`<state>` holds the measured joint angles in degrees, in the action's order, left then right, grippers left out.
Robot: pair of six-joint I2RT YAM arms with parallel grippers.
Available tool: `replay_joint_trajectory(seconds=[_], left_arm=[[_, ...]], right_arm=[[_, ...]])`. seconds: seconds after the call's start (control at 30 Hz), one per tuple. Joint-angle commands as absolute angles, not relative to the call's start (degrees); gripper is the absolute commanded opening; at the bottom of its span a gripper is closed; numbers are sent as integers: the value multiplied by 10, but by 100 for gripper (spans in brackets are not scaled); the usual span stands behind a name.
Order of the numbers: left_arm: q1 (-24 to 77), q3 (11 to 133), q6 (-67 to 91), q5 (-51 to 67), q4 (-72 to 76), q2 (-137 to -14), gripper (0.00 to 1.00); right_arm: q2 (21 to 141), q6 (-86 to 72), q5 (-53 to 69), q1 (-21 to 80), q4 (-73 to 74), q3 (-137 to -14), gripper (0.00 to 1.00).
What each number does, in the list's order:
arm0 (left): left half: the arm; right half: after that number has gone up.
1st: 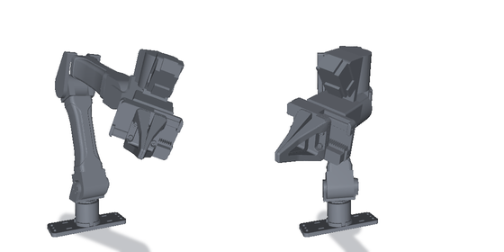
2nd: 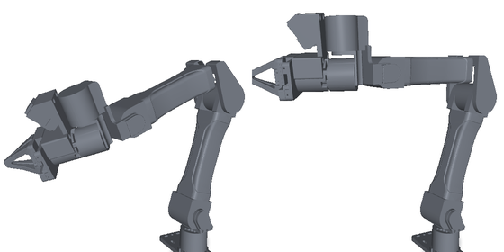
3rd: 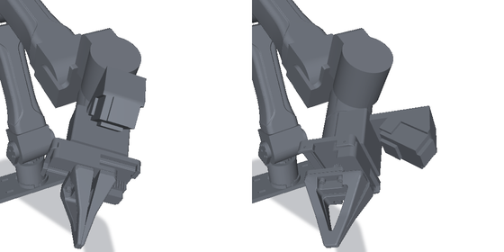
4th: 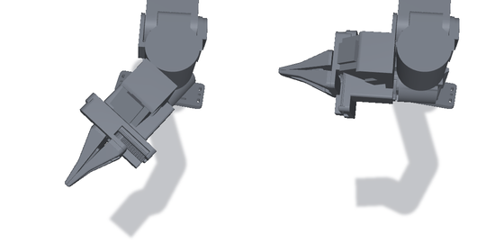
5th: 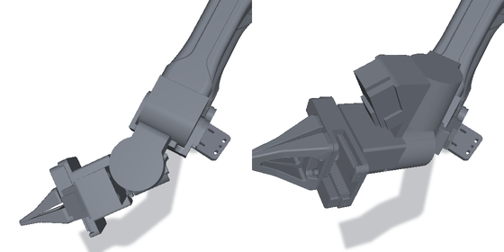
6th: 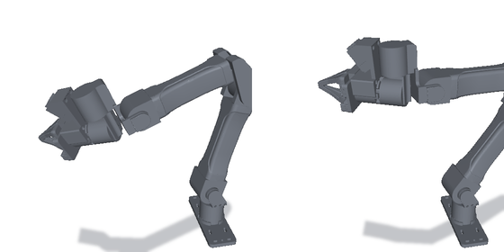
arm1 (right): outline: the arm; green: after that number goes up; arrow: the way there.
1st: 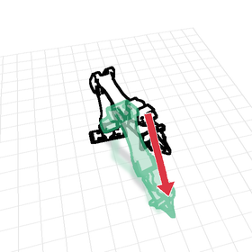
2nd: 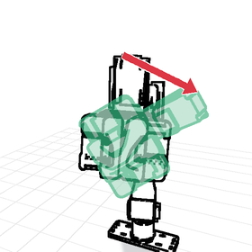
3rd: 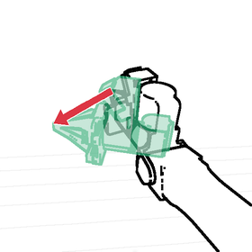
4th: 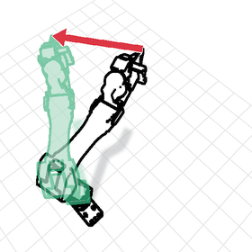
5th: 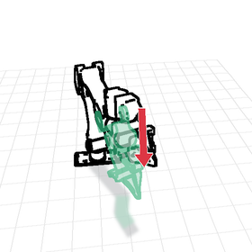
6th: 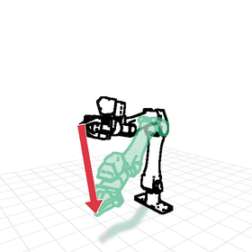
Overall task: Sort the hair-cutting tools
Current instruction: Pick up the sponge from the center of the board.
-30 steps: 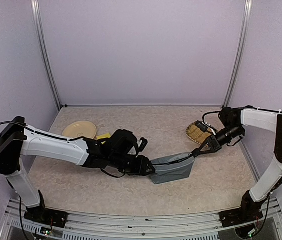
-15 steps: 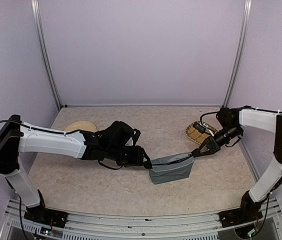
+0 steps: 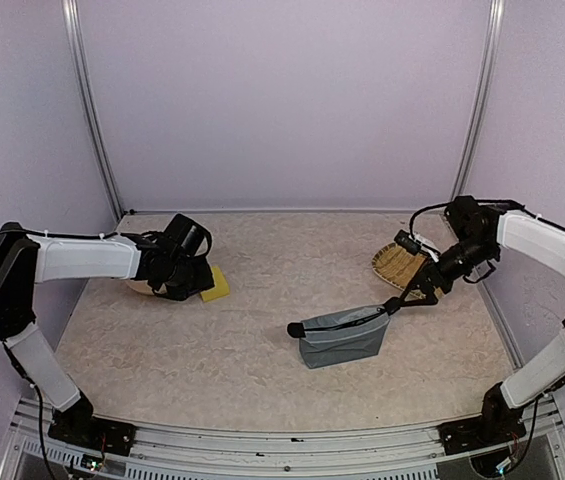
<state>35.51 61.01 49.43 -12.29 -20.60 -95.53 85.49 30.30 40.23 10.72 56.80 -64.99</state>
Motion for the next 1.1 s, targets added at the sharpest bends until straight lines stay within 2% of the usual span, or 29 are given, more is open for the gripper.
replay_joint_trajectory(seconds=[0.0,0.3,0.53,0.63,0.7,0.77,1.07], left_arm=[[338,585,525,-94,-139,-975,39],[300,624,547,-76,-102,-1057,33],[298,651,542,-53,-117,-1073,30],[297,640,545,-58,-132,-1046,33],[297,631,547,-72,-146,-1026,40],[290,622,549,-80,-147,-1012,42],[259,647,559,-33,-104,-1065,40]], right_arm=[[801,281,306,111,513,-659,100],[749,274,280,111,492,-657,100],[682,297,237,111,459,-639,100],[696,298,246,112,476,-648,100],[704,297,255,111,481,-651,100],[708,297,265,111,480,-652,100],[713,287,275,112,468,-667,100]])
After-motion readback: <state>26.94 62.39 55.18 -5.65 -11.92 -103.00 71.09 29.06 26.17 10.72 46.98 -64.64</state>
